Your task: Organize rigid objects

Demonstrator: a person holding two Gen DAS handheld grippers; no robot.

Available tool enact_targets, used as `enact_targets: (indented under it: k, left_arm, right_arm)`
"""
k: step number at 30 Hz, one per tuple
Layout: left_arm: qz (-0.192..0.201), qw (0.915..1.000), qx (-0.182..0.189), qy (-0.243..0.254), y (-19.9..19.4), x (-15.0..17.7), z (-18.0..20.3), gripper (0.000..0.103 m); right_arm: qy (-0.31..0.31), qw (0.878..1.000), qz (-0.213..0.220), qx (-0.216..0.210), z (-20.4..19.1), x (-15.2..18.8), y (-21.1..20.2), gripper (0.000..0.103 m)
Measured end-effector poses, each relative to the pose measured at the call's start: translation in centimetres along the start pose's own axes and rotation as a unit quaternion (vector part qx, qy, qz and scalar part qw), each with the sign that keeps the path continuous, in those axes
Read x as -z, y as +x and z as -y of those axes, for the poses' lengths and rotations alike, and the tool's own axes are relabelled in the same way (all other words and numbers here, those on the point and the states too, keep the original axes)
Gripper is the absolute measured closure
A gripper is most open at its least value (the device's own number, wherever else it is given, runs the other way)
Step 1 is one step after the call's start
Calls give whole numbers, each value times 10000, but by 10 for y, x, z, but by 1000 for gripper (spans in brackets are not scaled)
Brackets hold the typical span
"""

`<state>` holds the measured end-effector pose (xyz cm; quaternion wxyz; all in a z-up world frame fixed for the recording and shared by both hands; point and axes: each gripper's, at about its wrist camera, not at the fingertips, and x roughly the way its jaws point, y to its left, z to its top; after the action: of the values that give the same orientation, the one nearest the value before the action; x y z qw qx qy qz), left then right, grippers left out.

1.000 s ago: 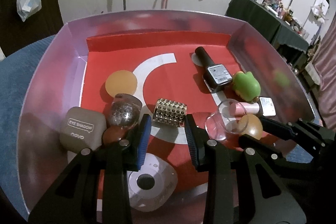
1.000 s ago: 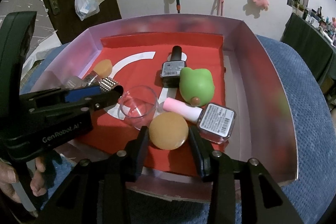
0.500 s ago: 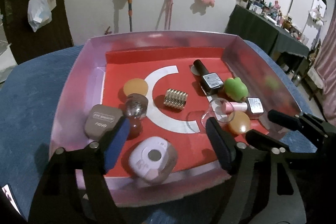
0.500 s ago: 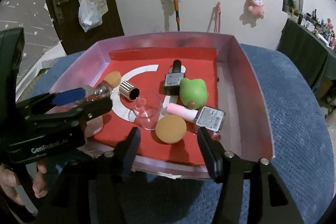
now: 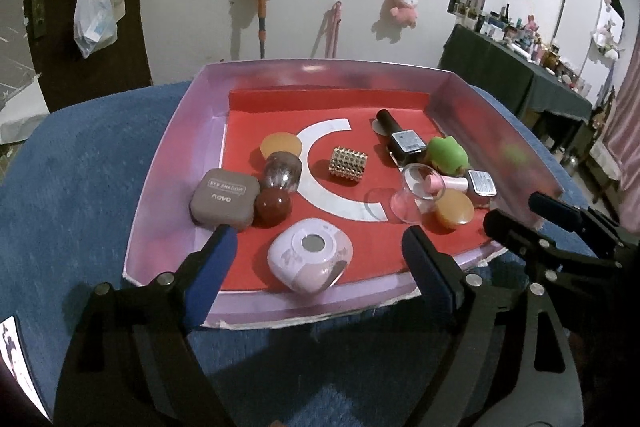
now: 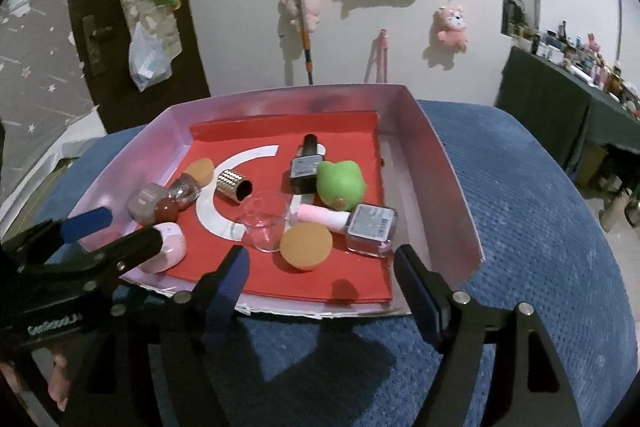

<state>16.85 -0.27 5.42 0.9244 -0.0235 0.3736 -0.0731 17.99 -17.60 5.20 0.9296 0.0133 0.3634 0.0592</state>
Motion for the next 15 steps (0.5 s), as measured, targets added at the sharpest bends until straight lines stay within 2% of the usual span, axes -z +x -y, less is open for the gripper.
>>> enact_targets:
  k: [3,6,15]
  left_arm:
    - [37,10000,-45,33,-1,5,-1,18]
    - [87,9999,-85,91,-1,9,0,18]
    - [169,9997,-127,135,-2,18,0,18]
  right_arm:
    - [53,9999,75,68,2,3,-1,25]
    - [8,9999,100,100,0,7,0,18]
    - [-20,9998,157,141,-1,15,1,14]
